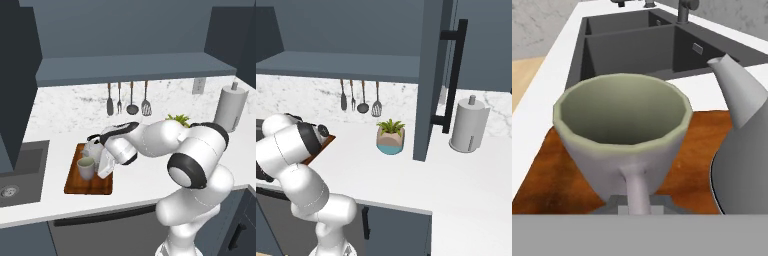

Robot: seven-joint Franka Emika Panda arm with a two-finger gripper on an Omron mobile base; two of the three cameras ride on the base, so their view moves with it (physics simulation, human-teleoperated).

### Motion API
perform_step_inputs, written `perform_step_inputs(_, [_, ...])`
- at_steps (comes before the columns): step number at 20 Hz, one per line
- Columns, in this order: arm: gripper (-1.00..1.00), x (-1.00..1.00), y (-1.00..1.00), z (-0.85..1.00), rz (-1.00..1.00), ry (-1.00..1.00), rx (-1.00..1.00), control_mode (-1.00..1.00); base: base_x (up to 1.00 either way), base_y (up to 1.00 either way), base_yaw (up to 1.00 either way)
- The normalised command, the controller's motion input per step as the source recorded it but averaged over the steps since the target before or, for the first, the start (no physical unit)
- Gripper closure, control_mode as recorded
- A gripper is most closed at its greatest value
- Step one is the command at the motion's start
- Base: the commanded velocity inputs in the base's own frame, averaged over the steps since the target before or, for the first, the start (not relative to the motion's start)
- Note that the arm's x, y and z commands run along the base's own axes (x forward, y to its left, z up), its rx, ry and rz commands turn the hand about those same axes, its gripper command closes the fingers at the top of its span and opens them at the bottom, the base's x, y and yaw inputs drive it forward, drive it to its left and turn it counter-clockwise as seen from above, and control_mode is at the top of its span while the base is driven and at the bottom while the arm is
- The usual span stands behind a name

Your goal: Pick the kettle from the counter and place it on the tray. Then pick the mug from the cabinet and place it on the tray. Then close the cabinet doors.

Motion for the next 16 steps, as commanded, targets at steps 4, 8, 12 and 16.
perform_step_inputs(4, [-1.00, 0.00, 0.00, -0.01, 0.00, 0.00, 0.00, -1.00, 0.00, 0.00, 0.00])
perform_step_inputs(8, [-1.00, 0.00, 0.00, -0.07, 0.00, 0.00, 0.01, -1.00, 0.00, 0.00, 0.00])
perform_step_inputs(12, [-1.00, 0.00, 0.00, 0.00, 0.00, -0.06, 0.04, -1.00, 0.00, 0.00, 0.00])
perform_step_inputs(16, [-1.00, 0.00, -0.01, 0.00, 0.00, -0.16, 0.06, -1.00, 0.00, 0.00, 0.00])
